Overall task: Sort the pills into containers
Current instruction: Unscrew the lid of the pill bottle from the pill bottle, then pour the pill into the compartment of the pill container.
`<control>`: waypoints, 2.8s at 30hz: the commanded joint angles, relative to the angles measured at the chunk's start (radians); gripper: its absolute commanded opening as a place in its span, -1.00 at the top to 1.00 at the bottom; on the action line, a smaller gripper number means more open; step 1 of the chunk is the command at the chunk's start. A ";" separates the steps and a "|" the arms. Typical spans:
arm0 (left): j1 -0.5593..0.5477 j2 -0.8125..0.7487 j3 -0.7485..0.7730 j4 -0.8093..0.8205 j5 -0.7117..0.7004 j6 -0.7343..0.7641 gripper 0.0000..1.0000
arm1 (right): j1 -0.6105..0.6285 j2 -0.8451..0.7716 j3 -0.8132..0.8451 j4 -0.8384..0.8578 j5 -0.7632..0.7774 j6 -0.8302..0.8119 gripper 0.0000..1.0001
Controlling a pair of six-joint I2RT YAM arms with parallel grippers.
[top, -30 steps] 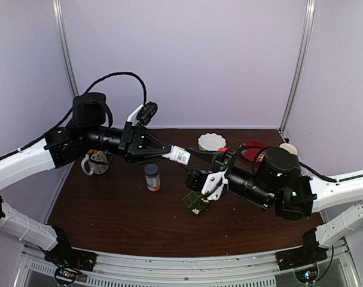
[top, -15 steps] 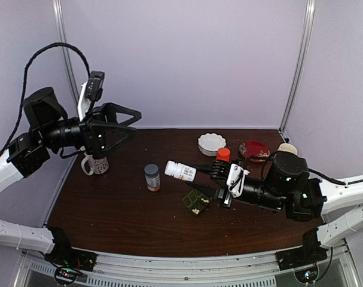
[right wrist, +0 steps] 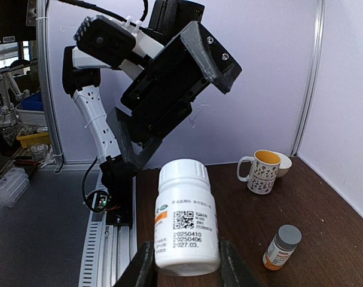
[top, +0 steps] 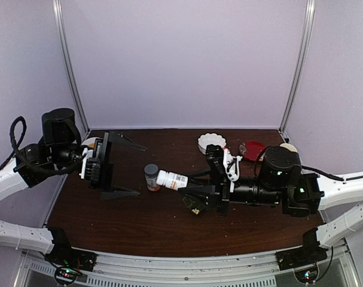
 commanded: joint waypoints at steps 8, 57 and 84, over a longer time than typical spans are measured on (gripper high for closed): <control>-0.041 0.052 0.056 -0.084 -0.011 0.251 -0.47 | -0.016 0.058 0.075 0.012 -0.046 0.054 1.00; -0.060 0.157 0.164 0.094 -0.086 -0.469 1.00 | -0.083 0.074 -0.142 0.471 -0.086 0.041 1.00; -0.052 0.288 0.237 0.003 -0.367 -1.058 0.93 | -0.086 -0.124 -0.511 0.602 0.223 -0.067 1.00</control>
